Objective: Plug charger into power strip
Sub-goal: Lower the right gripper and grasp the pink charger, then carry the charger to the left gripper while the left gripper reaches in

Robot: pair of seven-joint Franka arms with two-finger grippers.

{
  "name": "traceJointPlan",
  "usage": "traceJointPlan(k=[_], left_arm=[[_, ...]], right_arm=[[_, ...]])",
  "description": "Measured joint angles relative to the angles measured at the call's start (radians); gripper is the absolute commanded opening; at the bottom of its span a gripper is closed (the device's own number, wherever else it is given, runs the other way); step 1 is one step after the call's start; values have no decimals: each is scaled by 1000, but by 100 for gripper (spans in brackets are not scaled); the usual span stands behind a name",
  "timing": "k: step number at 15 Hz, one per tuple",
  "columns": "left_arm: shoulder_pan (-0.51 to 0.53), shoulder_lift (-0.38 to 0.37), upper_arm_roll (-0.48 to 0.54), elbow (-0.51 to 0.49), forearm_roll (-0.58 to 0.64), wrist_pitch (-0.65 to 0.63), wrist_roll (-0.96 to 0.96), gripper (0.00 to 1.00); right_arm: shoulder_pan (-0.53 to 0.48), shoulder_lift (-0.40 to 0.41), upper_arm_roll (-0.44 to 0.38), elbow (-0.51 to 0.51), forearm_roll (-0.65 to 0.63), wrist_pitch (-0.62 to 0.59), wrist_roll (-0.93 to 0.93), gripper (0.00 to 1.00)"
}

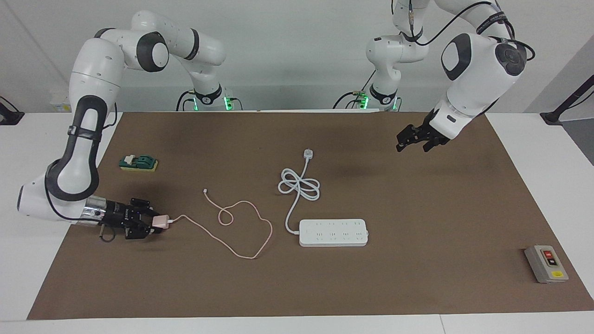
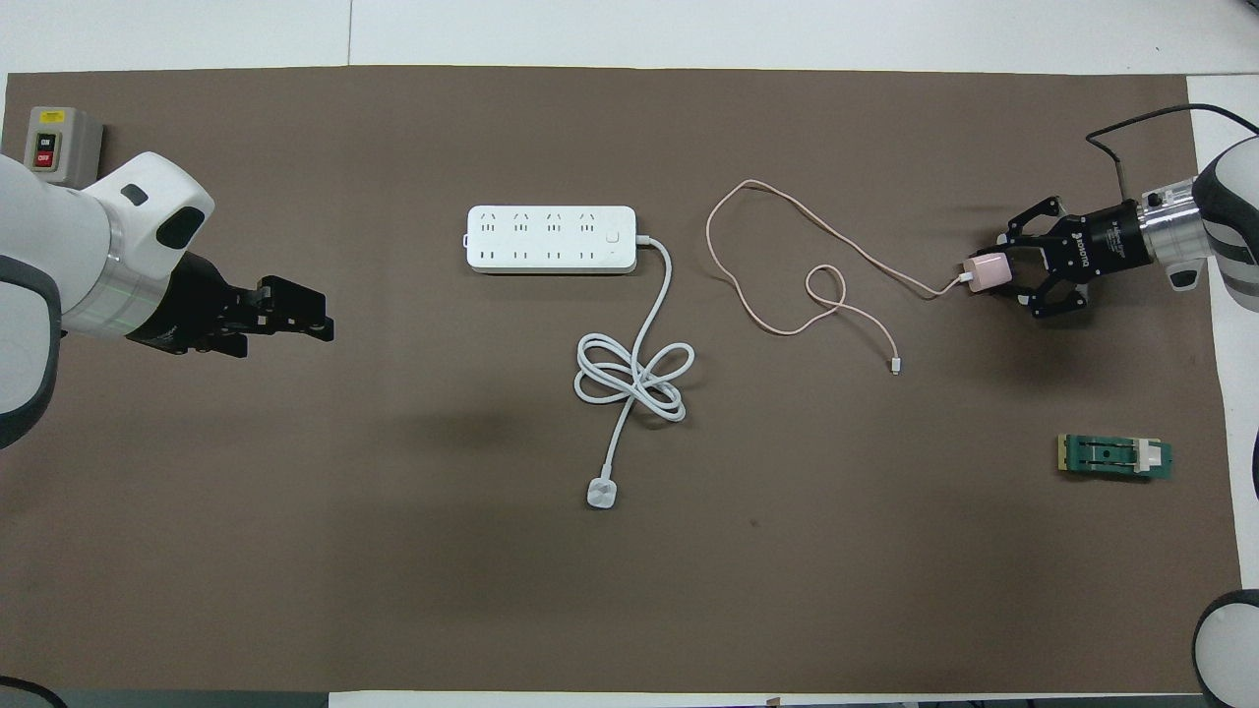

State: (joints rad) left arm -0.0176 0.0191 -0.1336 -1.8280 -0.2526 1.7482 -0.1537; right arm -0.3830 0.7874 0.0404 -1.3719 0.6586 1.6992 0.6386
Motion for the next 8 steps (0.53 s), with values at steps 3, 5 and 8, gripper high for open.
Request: traceJointPlan(k=[3, 5, 8], left_arm=[[13, 24, 7, 0, -99, 13, 80, 100], [37, 42, 9, 0, -150, 29, 231, 100], [84, 90, 13, 0, -324, 31, 384, 100]], right_arm=[[2, 0, 0, -1, 3, 1, 0, 0], [6, -1, 4, 0, 5, 1, 7, 0], [52, -41, 18, 9, 21, -8, 134, 0]])
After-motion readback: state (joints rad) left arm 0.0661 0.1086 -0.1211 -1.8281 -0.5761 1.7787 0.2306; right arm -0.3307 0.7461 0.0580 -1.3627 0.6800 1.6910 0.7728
